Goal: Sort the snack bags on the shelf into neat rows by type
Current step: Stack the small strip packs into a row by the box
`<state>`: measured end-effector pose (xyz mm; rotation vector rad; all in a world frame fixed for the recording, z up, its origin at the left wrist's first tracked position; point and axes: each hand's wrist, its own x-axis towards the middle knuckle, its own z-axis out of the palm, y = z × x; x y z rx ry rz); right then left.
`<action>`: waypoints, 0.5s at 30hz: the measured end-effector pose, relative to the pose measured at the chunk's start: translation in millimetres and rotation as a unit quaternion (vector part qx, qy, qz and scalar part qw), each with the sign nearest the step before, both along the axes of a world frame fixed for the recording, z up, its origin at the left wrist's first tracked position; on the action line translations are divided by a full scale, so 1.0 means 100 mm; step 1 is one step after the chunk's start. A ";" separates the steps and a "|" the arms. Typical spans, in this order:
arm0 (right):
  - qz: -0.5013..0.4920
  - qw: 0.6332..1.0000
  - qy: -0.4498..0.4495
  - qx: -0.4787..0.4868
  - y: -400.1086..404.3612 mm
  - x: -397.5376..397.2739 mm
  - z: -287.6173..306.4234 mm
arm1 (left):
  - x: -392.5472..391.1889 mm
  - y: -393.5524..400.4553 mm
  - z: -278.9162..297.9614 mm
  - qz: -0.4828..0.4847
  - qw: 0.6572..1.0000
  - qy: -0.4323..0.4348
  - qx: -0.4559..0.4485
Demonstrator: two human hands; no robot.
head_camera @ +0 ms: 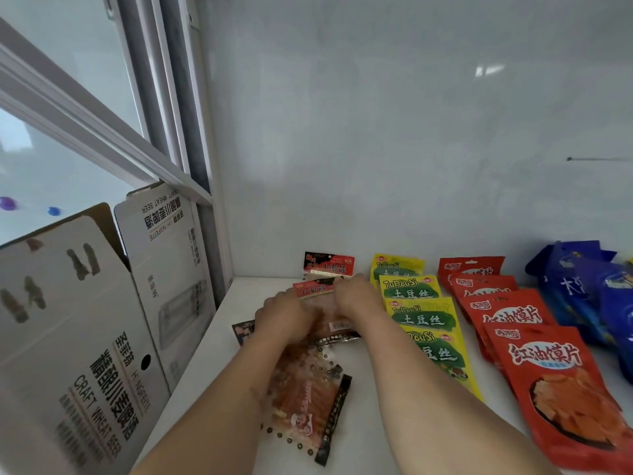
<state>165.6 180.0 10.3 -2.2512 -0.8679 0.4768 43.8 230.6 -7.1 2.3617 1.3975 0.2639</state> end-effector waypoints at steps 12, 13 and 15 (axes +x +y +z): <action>-0.019 0.944 0.296 0.142 0.01 -0.08 -0.02 | -0.33 -0.03 0.07 0.078 0.956 -0.233 -0.163; -0.013 0.930 0.331 0.159 0.01 -0.09 -0.02 | -0.35 -0.02 0.07 0.091 0.948 -0.253 -0.169; -0.009 0.900 0.393 0.186 -0.03 -0.16 0.02 | -0.38 -0.01 0.07 0.104 0.935 -0.286 -0.181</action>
